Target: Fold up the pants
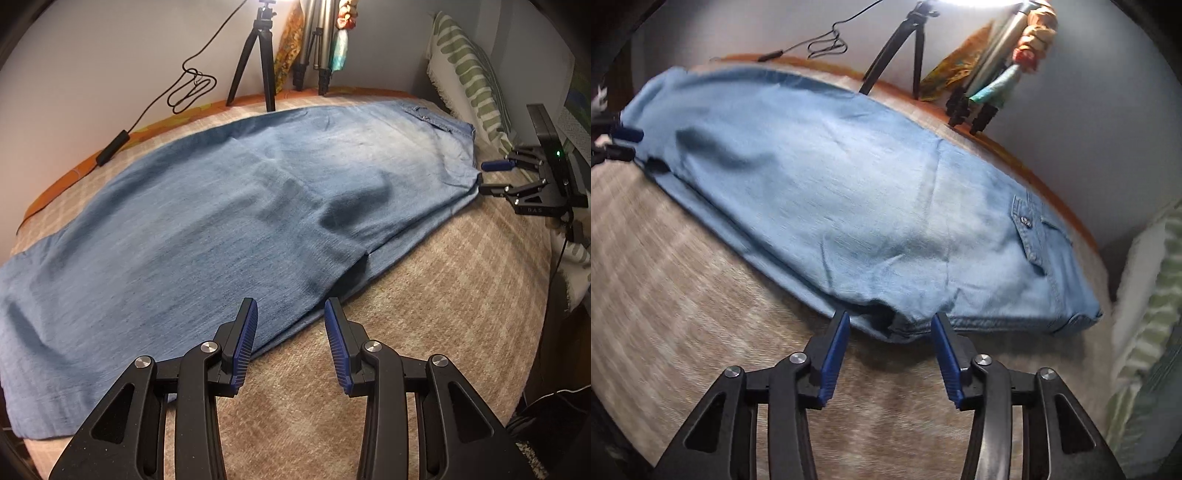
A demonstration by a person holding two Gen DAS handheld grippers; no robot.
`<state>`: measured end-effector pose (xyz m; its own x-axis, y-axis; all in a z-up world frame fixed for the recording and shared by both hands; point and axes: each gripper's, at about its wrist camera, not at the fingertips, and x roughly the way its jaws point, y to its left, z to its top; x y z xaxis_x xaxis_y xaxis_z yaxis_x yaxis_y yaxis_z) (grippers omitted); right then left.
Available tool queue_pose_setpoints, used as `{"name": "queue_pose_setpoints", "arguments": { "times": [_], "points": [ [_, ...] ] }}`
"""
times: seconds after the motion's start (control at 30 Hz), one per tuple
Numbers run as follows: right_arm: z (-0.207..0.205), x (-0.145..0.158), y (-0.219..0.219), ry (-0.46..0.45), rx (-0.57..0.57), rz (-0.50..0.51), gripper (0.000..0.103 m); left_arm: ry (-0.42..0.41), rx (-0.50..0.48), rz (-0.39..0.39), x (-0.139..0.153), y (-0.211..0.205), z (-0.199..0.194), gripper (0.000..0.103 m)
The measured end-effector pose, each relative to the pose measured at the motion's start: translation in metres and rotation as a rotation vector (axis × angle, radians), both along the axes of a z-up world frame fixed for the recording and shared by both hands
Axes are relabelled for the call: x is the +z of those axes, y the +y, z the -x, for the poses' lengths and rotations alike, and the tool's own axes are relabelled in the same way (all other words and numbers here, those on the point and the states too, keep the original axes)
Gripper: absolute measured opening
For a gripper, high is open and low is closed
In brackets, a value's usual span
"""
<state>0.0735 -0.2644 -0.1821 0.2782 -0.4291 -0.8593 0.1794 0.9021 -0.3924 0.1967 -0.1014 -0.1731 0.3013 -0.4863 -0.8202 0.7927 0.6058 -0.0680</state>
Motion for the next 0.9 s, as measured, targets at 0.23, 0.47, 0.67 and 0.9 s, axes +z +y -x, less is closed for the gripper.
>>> {"name": "queue_pose_setpoints", "arguments": {
  "times": [0.23,0.47,0.67,0.9],
  "points": [
    [-0.01,-0.011,-0.003,0.087,0.092,0.041,0.045,0.015,0.009,0.001,-0.006,0.002,-0.006,0.036],
    [-0.009,-0.019,0.011,0.118,0.161,0.139,0.001,0.023,0.017,-0.01,-0.011,0.003,-0.012,0.036],
    [0.018,0.037,-0.011,-0.062,0.068,0.05,0.0,0.029,0.026,-0.009,-0.014,0.013,-0.015,0.036],
    [0.012,-0.017,-0.005,0.024,0.077,0.044,0.0,0.032,0.097,0.02,-0.004,0.036,-0.013,0.036]
  ]
}}
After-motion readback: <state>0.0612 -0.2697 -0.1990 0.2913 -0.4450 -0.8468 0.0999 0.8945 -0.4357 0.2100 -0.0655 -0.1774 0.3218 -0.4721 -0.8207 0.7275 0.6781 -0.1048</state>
